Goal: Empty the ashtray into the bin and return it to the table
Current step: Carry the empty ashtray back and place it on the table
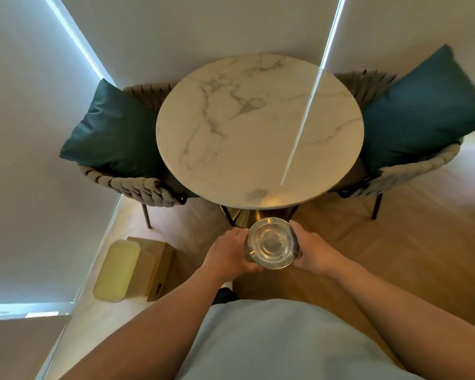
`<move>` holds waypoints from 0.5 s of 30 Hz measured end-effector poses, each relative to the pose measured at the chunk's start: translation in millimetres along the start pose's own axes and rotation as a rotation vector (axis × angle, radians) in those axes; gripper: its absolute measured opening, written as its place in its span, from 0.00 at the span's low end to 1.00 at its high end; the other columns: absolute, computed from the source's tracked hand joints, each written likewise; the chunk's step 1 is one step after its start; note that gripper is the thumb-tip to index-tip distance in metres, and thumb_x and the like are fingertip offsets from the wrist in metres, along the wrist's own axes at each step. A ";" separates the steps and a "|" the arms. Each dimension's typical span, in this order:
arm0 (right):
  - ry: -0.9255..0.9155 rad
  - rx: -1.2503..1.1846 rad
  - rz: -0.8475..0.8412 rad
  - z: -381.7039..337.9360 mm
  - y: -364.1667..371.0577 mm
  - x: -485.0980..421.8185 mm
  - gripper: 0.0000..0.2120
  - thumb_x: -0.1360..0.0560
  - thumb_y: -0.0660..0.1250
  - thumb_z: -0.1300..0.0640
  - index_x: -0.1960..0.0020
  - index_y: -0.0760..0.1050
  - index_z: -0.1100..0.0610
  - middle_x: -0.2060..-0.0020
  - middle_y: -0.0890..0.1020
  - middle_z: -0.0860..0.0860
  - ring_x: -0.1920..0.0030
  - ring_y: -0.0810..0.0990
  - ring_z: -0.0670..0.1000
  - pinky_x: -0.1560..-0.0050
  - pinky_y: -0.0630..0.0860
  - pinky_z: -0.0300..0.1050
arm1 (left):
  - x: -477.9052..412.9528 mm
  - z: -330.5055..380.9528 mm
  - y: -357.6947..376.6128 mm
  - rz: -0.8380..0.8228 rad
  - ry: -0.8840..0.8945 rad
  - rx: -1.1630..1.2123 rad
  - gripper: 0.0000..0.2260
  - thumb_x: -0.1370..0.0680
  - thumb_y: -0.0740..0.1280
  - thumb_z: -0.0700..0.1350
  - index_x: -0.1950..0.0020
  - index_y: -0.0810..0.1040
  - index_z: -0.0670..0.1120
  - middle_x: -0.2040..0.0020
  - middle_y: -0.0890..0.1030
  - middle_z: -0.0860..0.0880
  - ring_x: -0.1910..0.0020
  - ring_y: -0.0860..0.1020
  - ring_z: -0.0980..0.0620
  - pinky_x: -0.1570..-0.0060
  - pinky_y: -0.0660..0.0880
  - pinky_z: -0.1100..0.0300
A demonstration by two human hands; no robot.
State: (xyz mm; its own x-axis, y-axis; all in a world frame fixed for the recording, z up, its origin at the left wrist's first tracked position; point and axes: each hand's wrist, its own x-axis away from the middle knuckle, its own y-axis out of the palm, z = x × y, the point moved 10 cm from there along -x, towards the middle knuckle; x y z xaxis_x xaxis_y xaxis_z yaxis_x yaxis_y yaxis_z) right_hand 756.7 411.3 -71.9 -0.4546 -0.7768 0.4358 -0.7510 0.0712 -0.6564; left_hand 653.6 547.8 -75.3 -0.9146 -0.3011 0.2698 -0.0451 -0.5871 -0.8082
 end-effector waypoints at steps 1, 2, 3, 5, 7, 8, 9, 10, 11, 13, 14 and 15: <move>0.012 -0.004 0.007 4.5 -3.6 1.7 0.49 0.29 0.77 0.56 0.20 0.49 0.55 0.43 0.80 0.51 0.48 0.80 0.49 0.45 0.79 0.46 | -3.4 5.0 1.1 -0.007 0.008 0.000 0.35 0.36 0.75 0.65 0.33 0.69 0.55 0.39 0.77 0.54 0.45 0.72 0.57 0.44 0.68 0.61; 0.022 -0.006 0.011 8.2 -7.0 1.8 0.49 0.29 0.77 0.56 0.20 0.48 0.55 0.43 0.80 0.52 0.47 0.80 0.49 0.44 0.79 0.46 | -7.4 8.7 1.5 -0.013 0.014 0.000 0.36 0.36 0.75 0.65 0.33 0.69 0.56 0.39 0.77 0.54 0.45 0.73 0.56 0.44 0.68 0.60; 0.024 -0.010 0.015 10.3 -10.3 0.8 0.48 0.30 0.77 0.56 0.20 0.49 0.54 0.43 0.81 0.51 0.47 0.81 0.49 0.44 0.79 0.46 | -12.2 11.1 1.1 -0.020 0.018 -0.003 0.36 0.37 0.75 0.65 0.33 0.69 0.56 0.40 0.77 0.55 0.45 0.73 0.56 0.44 0.69 0.60; 0.023 -0.015 0.019 12.5 -16.1 -4.6 0.47 0.30 0.77 0.56 0.21 0.52 0.55 0.45 0.81 0.51 0.49 0.81 0.48 0.46 0.80 0.46 | -23.0 11.7 -0.3 -0.040 0.015 -0.006 0.36 0.37 0.76 0.66 0.34 0.69 0.56 0.40 0.77 0.55 0.46 0.72 0.58 0.44 0.71 0.58; 0.027 -0.013 0.025 13.8 -22.5 -13.2 0.45 0.31 0.77 0.56 0.22 0.54 0.56 0.48 0.81 0.52 0.53 0.81 0.48 0.49 0.80 0.46 | -34.6 10.6 -3.3 -0.056 0.015 -0.004 0.36 0.38 0.76 0.66 0.34 0.70 0.56 0.40 0.76 0.55 0.45 0.72 0.57 0.43 0.72 0.57; 0.029 -0.011 0.030 15.0 -26.0 -18.9 0.44 0.31 0.77 0.55 0.23 0.55 0.56 0.49 0.82 0.52 0.54 0.80 0.49 0.50 0.80 0.46 | -41.5 10.1 -5.4 -0.063 0.019 -0.008 0.37 0.38 0.76 0.65 0.33 0.70 0.55 0.39 0.76 0.55 0.44 0.72 0.56 0.43 0.72 0.56; 0.031 -0.011 0.035 16.2 -29.9 -25.6 0.44 0.31 0.77 0.55 0.24 0.56 0.56 0.50 0.82 0.52 0.55 0.81 0.49 0.50 0.80 0.47 | -49.7 9.3 -7.5 -0.069 0.023 -0.014 0.37 0.38 0.76 0.65 0.33 0.70 0.55 0.39 0.76 0.55 0.43 0.73 0.55 0.42 0.73 0.56; 0.035 -0.013 0.036 17.6 -33.4 -32.9 0.44 0.32 0.78 0.55 0.24 0.56 0.55 0.50 0.82 0.52 0.54 0.81 0.49 0.50 0.80 0.48 | -58.5 8.1 -10.0 -0.074 0.025 -0.014 0.37 0.38 0.77 0.64 0.33 0.71 0.54 0.39 0.76 0.54 0.42 0.73 0.54 0.41 0.73 0.54; 0.040 -0.018 0.035 18.6 -37.0 -40.8 0.44 0.32 0.78 0.54 0.24 0.56 0.54 0.50 0.82 0.51 0.54 0.81 0.49 0.50 0.80 0.48 | -67.4 6.6 -13.2 -0.077 0.027 -0.010 0.37 0.38 0.77 0.64 0.33 0.71 0.54 0.39 0.77 0.54 0.42 0.74 0.53 0.41 0.73 0.54; 0.046 -0.031 0.029 19.9 -45.5 -58.4 0.45 0.33 0.79 0.52 0.25 0.56 0.53 0.49 0.82 0.50 0.52 0.81 0.49 0.49 0.80 0.48 | -85.9 3.3 -19.9 -0.087 0.039 -0.005 0.37 0.38 0.77 0.63 0.33 0.71 0.53 0.39 0.77 0.53 0.42 0.74 0.53 0.41 0.74 0.54; 0.049 -0.036 0.026 20.1 -50.3 -68.2 0.46 0.34 0.80 0.50 0.26 0.56 0.53 0.49 0.81 0.49 0.52 0.81 0.48 0.49 0.80 0.47 | -96.1 0.2 -23.6 -0.089 0.047 -0.008 0.36 0.38 0.77 0.63 0.33 0.71 0.53 0.39 0.77 0.53 0.42 0.74 0.53 0.42 0.73 0.54; 0.054 -0.040 0.023 20.1 -55.1 -78.2 0.46 0.35 0.80 0.49 0.26 0.56 0.52 0.49 0.81 0.47 0.51 0.81 0.47 0.49 0.80 0.46 | -106.7 -3.9 -27.8 -0.089 0.049 -0.010 0.36 0.38 0.76 0.63 0.33 0.71 0.53 0.39 0.77 0.53 0.42 0.74 0.53 0.42 0.73 0.54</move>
State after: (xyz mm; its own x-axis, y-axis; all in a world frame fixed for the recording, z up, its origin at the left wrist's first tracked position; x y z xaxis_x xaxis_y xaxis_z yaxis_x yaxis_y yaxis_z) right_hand 843.2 455.5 -82.2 -0.4964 -0.7399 0.4541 -0.7582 0.1146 -0.6419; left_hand 750.9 599.2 -83.6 -0.9255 -0.2103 0.3150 -0.1313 -0.6020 -0.7876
